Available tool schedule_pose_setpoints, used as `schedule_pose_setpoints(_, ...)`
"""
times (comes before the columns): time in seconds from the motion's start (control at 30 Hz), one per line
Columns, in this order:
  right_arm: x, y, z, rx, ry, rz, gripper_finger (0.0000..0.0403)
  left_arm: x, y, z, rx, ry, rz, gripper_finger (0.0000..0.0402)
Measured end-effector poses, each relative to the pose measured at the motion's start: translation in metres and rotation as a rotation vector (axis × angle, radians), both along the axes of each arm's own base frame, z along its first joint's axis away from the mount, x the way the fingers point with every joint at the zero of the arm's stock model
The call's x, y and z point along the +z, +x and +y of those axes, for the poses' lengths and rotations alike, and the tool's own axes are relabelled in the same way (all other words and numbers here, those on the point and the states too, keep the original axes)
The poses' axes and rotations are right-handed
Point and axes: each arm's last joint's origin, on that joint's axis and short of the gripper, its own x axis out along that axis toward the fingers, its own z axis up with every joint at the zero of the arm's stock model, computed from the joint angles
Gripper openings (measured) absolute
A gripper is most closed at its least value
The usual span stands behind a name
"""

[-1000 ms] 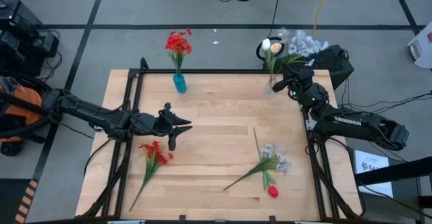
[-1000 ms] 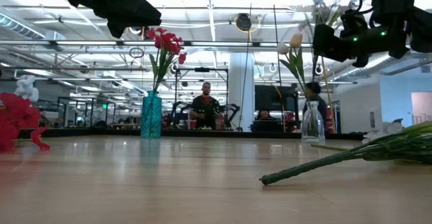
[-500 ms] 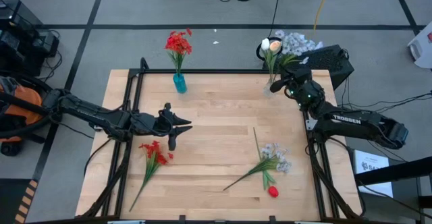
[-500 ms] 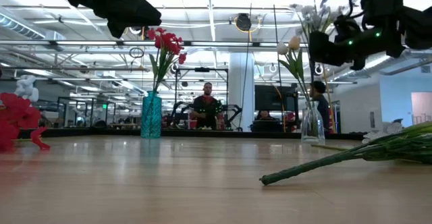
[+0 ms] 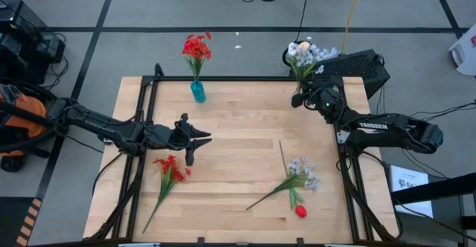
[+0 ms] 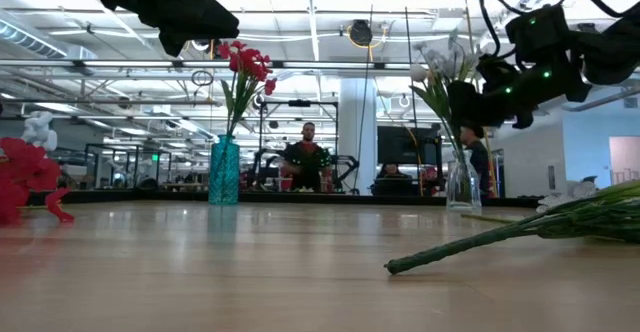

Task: Sort flowers into vase by color
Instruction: Put the top white flowers into the transparent vase, then put the orange flowers into the blue vase

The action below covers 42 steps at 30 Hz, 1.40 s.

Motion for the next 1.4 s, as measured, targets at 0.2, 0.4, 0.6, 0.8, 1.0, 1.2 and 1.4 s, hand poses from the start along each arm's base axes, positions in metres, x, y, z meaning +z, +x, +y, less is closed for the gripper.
schedule_pose_setpoints(0.2, -0.005, -0.003, 0.006, 0.026, 0.057, 0.072, 0.0031, 0.003, 0.001, -0.001, -0.008, -0.011, -0.036, 0.0091)
schedule_pose_setpoints(0.4, 0.0, -0.01, 0.014, 0.07, 0.103, 0.05, 0.0078, 0.003, 0.001, -0.001, -0.008, -0.01, -0.035, 0.0091)
schedule_pose_setpoints(0.6, 0.021, -0.018, 0.022, 0.102, 0.168, -0.001, 0.0124, 0.003, 0.001, -0.001, -0.008, -0.011, -0.035, 0.0091)
schedule_pose_setpoints(0.8, 0.068, -0.032, 0.033, 0.111, 0.266, 0.006, 0.0136, 0.009, 0.001, 0.002, 0.12, -0.055, -0.032, 0.0091)
schedule_pose_setpoints(1.0, 0.116, -0.045, 0.047, 0.22, 0.403, 0.03, 0.0124, 0.024, 0.006, 0.002, 0.205, -0.127, 0.114, 0.0091)
schedule_pose_setpoints(1.2, 0.12, -0.043, 0.059, 0.417, 0.596, -0.022, 0.0105, 0.031, 0.024, -0.003, 0.33, -0.269, 0.341, 0.0091)
schedule_pose_setpoints(1.4, 0.104, -0.028, 0.077, 0.546, 0.743, 0.06, 0.0067, 0.031, 0.043, -0.012, 0.394, -0.41, 0.588, 0.0091)
